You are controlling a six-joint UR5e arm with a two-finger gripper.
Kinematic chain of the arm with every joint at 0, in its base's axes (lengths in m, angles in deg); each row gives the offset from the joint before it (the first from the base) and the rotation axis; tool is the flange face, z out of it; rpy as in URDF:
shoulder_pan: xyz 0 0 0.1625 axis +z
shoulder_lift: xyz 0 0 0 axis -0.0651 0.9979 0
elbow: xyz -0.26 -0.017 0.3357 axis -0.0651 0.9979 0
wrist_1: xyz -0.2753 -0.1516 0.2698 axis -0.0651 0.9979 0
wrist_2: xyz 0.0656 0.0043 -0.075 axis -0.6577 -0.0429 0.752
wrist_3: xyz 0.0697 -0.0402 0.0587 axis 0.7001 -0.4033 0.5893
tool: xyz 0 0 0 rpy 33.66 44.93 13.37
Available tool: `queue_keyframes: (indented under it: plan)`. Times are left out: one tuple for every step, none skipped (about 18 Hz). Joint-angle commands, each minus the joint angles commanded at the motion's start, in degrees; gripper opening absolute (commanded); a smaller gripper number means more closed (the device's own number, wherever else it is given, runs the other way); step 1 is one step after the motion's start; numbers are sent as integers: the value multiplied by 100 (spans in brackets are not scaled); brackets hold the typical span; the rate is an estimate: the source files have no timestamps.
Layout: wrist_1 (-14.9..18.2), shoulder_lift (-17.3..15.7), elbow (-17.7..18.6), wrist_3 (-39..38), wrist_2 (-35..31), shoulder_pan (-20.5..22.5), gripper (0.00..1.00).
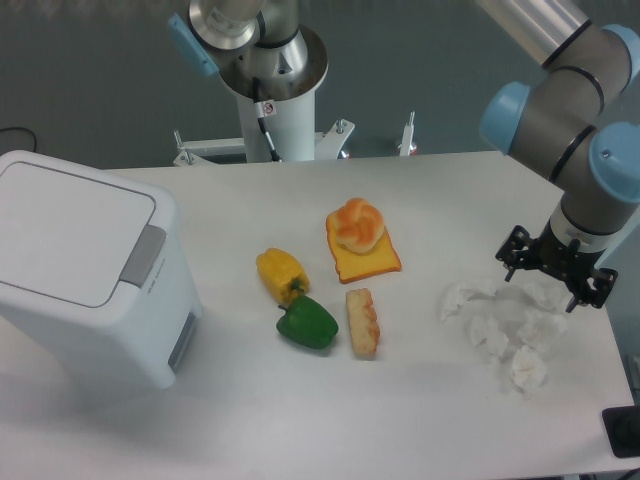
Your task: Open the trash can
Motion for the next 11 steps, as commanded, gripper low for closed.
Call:
queue_keyframes:
  plan:
    - [0,0,0,26,0,9,100]
    - [0,0,-17,35,0,18,100]
    - [0,0,-18,26,0,26,100]
    - [9,0,-44,35,0,26,100]
    - [9,-9,-61,53,0,44,100]
    - [17,-17,-88,53,9,53,100]
    - [44,-9,-184,53,9,53,100]
    - [61,-9,-193,35,0,27,100]
    - [44,-9,-167,0,0,9,100]
    - [35,-9,-158,-9,0,-9,100]
    - [26,-26,-115,0,35,-9,100]
